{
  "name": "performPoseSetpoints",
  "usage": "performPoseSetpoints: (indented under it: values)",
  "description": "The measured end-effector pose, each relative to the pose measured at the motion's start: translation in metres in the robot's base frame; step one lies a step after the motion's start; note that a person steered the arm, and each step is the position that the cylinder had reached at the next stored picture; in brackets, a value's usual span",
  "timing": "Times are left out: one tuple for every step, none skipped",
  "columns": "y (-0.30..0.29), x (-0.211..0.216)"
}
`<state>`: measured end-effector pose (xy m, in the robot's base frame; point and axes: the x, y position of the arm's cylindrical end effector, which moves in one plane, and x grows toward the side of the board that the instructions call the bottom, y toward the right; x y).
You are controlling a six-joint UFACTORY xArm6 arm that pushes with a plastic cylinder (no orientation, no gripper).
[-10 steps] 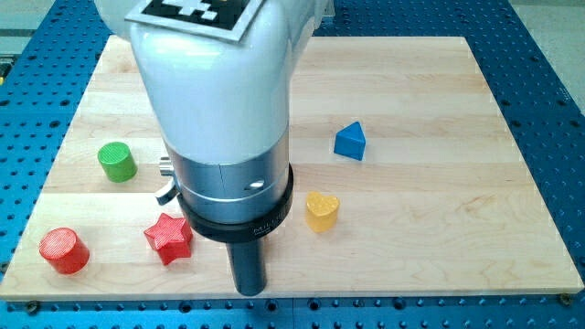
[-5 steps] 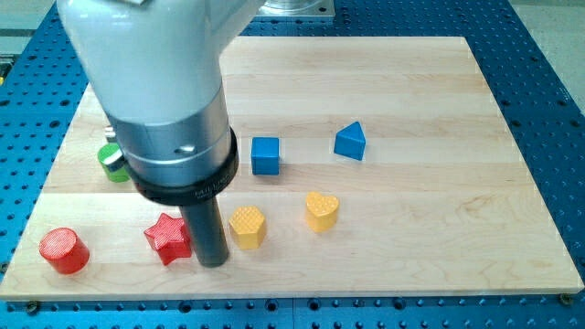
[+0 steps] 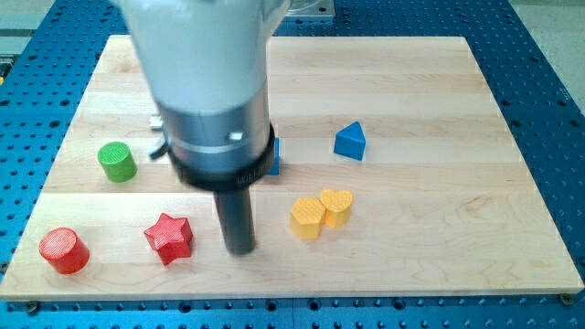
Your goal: Place the cube into the triangle
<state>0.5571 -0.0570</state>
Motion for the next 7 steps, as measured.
performPoseSetpoints:
  values:
    - [-0.002, -0.037]
    - [-0.001, -0.053]
    - [0.001, -0.089]
    - [0.04, -0.102]
    - [0.074, -0.104]
    - [0.052, -0.114]
    - [0.057, -0.136]
